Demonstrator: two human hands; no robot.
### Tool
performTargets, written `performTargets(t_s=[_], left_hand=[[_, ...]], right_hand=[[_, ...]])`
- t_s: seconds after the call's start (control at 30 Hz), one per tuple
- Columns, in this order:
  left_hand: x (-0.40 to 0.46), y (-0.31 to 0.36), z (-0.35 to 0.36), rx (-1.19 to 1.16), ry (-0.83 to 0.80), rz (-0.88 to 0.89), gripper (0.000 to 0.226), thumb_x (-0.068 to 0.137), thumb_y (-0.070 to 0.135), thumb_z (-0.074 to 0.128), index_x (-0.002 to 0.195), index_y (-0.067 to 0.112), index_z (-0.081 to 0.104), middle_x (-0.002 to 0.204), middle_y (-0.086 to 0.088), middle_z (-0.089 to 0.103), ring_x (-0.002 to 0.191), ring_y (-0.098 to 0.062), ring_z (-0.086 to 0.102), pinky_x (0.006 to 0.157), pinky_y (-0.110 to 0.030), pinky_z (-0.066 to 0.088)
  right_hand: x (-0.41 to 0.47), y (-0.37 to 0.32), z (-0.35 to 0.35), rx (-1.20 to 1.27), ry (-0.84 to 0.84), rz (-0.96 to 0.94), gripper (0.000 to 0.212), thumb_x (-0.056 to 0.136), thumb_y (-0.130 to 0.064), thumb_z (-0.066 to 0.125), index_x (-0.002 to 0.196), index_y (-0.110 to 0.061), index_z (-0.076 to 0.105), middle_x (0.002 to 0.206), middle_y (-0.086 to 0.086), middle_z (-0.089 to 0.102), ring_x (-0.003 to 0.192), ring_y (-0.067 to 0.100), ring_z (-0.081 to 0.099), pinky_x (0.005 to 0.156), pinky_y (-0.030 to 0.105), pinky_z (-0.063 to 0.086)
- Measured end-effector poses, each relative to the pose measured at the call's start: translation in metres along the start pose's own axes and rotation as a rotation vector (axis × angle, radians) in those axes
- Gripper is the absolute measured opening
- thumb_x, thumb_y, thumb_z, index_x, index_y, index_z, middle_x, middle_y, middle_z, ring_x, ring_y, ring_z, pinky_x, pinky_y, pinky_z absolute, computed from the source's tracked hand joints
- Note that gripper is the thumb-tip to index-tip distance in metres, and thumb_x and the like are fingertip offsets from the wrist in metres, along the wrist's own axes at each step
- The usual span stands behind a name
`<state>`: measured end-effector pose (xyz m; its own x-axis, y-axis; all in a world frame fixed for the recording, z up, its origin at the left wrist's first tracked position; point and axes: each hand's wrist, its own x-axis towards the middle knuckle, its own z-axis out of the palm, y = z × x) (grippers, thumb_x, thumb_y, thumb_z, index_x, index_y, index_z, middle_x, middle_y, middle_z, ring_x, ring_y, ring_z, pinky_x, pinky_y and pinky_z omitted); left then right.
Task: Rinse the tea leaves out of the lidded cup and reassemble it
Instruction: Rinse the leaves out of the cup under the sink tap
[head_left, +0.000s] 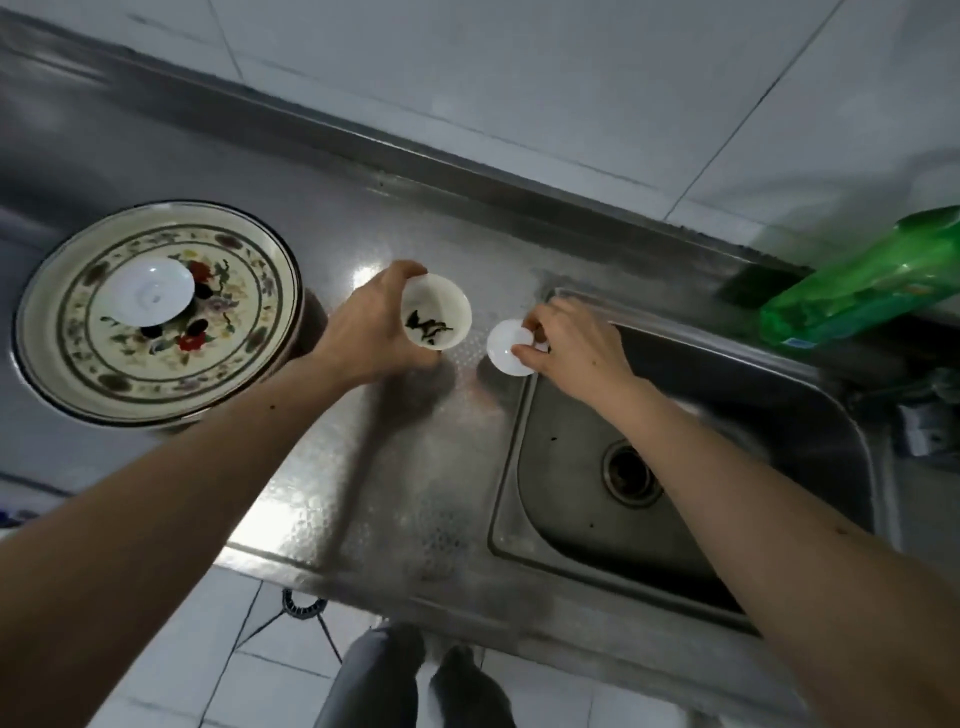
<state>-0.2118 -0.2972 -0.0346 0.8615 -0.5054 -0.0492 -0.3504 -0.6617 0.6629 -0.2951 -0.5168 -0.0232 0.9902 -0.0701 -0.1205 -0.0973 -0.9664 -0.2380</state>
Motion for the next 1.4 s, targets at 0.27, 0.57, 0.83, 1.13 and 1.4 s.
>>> performTargets(t_s=[0.27, 0.57, 0.83, 1.13, 1.4], left_hand=[[0.007, -0.009, 0.014, -0.045, 0.054, -0.099, 0.088, 0.050, 0.031, 0.080, 0.127, 0.018, 0.042, 0.119, -0.007, 0.059, 0.106, -0.027, 0.057, 0.086, -0.046, 0.050], [0.014, -0.008, 0.015, -0.019, 0.043, -0.087, 0.087, 0.051, 0.032, 0.080, 0.128, 0.018, 0.041, 0.120, -0.007, 0.059, 0.105, -0.026, 0.057, 0.083, -0.039, 0.049], [0.026, 0.033, 0.010, 0.011, -0.007, 0.004, 0.090, 0.054, 0.035, 0.082, 0.132, 0.021, 0.040, 0.124, -0.005, 0.057, 0.108, -0.024, 0.055, 0.080, -0.032, 0.045], [0.038, 0.138, 0.055, 0.054, -0.151, 0.217, 0.087, 0.052, 0.037, 0.084, 0.129, 0.021, 0.045, 0.125, -0.007, 0.058, 0.108, -0.026, 0.056, 0.085, -0.045, 0.052], [0.030, 0.235, 0.133, 0.077, -0.226, 0.292, 0.084, 0.053, 0.034, 0.084, 0.128, 0.019, 0.047, 0.122, -0.009, 0.061, 0.105, -0.028, 0.059, 0.085, -0.042, 0.052]], right_hand=[[0.024, 0.010, 0.038, 0.054, -0.013, -0.029, 0.033, 0.085, -0.035, 0.063, 0.108, -0.012, 0.059, 0.110, 0.006, 0.061, 0.106, 0.026, 0.051, 0.068, 0.032, 0.036], [0.027, 0.012, 0.046, 0.096, 0.004, -0.029, 0.038, 0.081, -0.036, 0.067, 0.110, -0.013, 0.060, 0.108, 0.006, 0.060, 0.102, 0.023, 0.054, 0.069, 0.034, 0.041], [-0.016, 0.045, 0.004, 0.098, 0.071, 0.030, 0.025, 0.083, -0.033, 0.067, 0.101, -0.017, 0.061, 0.101, 0.001, 0.060, 0.096, 0.017, 0.055, 0.067, 0.027, 0.038], [-0.111, 0.132, -0.047, 0.065, 0.076, 0.315, 0.031, 0.083, -0.036, 0.066, 0.110, -0.022, 0.061, 0.102, -0.001, 0.063, 0.096, 0.017, 0.060, 0.077, 0.036, 0.054], [-0.200, 0.254, -0.079, -0.080, 0.037, 0.453, 0.030, 0.081, -0.036, 0.067, 0.107, -0.021, 0.062, 0.107, 0.003, 0.062, 0.106, 0.024, 0.057, 0.081, 0.038, 0.051]])
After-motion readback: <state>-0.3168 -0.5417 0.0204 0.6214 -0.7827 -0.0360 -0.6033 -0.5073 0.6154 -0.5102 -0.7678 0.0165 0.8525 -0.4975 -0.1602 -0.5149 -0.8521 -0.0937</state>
